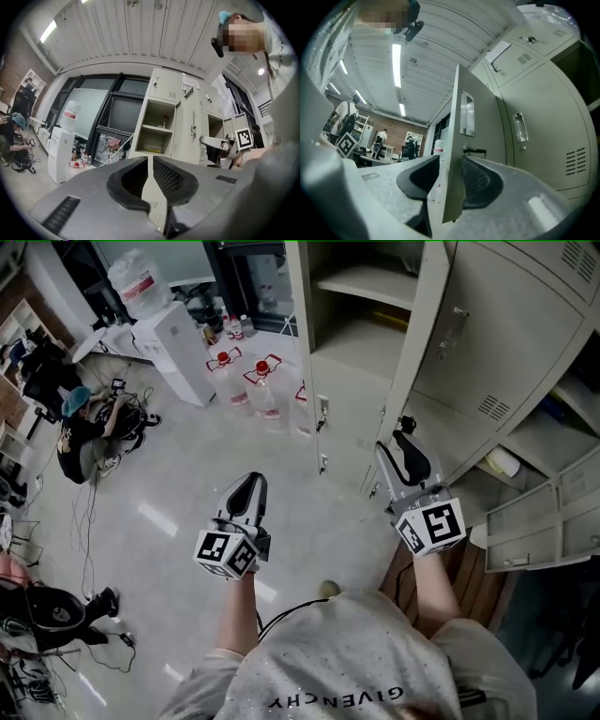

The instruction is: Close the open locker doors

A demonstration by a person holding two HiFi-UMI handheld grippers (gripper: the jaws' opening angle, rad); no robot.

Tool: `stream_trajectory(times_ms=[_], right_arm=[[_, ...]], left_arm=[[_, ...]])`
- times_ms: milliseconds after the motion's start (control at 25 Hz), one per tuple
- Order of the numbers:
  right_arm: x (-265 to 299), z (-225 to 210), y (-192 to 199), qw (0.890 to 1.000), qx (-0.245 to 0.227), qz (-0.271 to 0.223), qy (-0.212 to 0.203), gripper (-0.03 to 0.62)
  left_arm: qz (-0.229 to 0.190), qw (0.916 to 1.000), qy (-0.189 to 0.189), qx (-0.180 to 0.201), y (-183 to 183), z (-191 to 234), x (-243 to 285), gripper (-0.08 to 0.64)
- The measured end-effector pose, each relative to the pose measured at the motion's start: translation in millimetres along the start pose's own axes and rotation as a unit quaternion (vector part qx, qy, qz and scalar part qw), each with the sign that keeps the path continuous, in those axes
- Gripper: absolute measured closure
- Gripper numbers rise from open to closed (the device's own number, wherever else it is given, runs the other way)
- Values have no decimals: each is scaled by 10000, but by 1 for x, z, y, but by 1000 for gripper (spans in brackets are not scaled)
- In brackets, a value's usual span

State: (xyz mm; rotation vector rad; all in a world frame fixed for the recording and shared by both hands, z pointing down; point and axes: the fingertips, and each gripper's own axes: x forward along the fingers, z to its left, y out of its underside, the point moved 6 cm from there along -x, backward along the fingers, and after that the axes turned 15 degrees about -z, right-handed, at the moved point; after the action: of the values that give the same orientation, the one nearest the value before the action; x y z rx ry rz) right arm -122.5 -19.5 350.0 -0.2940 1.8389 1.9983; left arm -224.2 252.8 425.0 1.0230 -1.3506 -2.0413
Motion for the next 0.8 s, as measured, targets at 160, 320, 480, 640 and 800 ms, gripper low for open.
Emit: stream_trajectory(times_ms=[160,320,480,640,800], right_arm=[[9,5,-3,9995,-247,20,172,501],[17,11,0,9993,-228,13,295,503],[27,19,5,9989,-258,0,389,503],[44,29,11,9982,-457,-17,392,505],[69,43,20,9953,-857,65,439,503]], left_arm=[[24,9999,98,-20,-1,12,13,529],[137,9996,233,-46,8,19,22,529],[189,9990,388,-151,15,25,38,529],[230,9971,682,-231,17,36,58,529],[354,9928,1107,-278,19,57,85,529]])
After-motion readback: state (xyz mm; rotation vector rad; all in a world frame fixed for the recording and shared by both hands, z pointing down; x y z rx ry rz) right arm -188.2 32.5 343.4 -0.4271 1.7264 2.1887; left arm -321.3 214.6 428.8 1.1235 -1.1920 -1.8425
